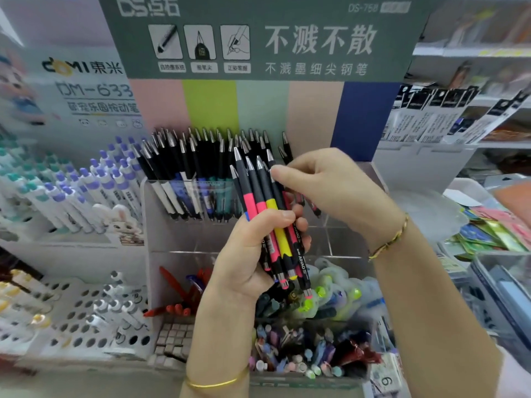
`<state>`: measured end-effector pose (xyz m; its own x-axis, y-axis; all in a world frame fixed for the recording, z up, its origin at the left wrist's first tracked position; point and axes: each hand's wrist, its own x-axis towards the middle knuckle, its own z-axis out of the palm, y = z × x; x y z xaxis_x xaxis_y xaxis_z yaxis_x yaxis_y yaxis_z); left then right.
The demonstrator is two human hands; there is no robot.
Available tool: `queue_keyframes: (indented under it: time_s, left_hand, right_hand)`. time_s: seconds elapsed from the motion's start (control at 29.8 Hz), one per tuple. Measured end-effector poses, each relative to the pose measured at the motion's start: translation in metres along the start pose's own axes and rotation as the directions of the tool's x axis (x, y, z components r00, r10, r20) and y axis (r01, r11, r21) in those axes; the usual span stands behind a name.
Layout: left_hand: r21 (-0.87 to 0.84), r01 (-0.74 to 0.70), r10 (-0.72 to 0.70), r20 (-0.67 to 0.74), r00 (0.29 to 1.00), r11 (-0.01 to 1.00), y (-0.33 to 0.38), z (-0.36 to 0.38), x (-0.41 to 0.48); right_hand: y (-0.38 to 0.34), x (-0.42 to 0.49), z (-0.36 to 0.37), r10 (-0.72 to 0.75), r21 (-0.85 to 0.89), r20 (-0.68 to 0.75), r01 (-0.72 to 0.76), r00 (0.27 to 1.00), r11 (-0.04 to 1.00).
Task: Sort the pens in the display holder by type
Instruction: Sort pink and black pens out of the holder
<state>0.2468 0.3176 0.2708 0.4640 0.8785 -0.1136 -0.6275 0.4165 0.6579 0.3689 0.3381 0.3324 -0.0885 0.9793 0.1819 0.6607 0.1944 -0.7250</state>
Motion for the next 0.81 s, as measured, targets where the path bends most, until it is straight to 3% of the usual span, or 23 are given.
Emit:
queue_keyframes:
  time_s: [0.23,0.3,0.4,0.47,0.54,0.67,0.74,0.81]
  left_hand:
    - [-0.101,0.058,-0.053,0.048,0.997,0.993,-0.002,0.003,0.0]
    - [-0.141,0.075,-0.068,0.054,0.996,0.987,-0.002,0.006,-0.001]
    - [-0.174,0.067,-0.073,-0.029,0.997,0.982,-0.003,0.01,-0.002]
    - [-0.17,0.063,-0.075,-0.063,0.995,0.983,-0.003,0.009,-0.002]
    - [-0.141,0.045,-0.057,-0.084,0.995,0.989,-0.003,0.007,-0.001]
    - [-0.127,-0.013,0.01,-0.024,1.0,0.992,0.0,0.0,0.0]
    - [-0.111,-0.017,0.021,0.036,0.999,0.994,0.001,-0.004,-0.001]
    - [-0.099,-0.011,0.021,0.098,0.995,0.995,0.0,-0.005,-0.002]
  right_hand:
    - [0.002,0.006,-0.001,0.066,0.114,0.033,-0.069,0.997,0.991]
    - [0.0,0.009,0.001,0.044,0.109,-0.055,-0.038,0.998,0.993]
    - [-0.003,0.017,0.0,-0.015,0.161,-0.302,0.067,0.953,0.985]
    - [-0.005,0.021,-0.004,-0.05,0.22,-0.43,0.158,0.901,0.963]
    - [-0.005,0.024,-0.008,-0.077,0.226,-0.59,0.256,0.804,0.94]
    - [0.0,0.025,-0.009,-0.228,-0.02,-0.789,0.347,0.571,0.938]
    - [0.008,0.026,-0.002,-0.288,-0.138,-0.759,0.289,0.583,0.947]
    - [0.019,0.028,0.006,-0.285,-0.232,-0.675,0.171,0.681,0.957]
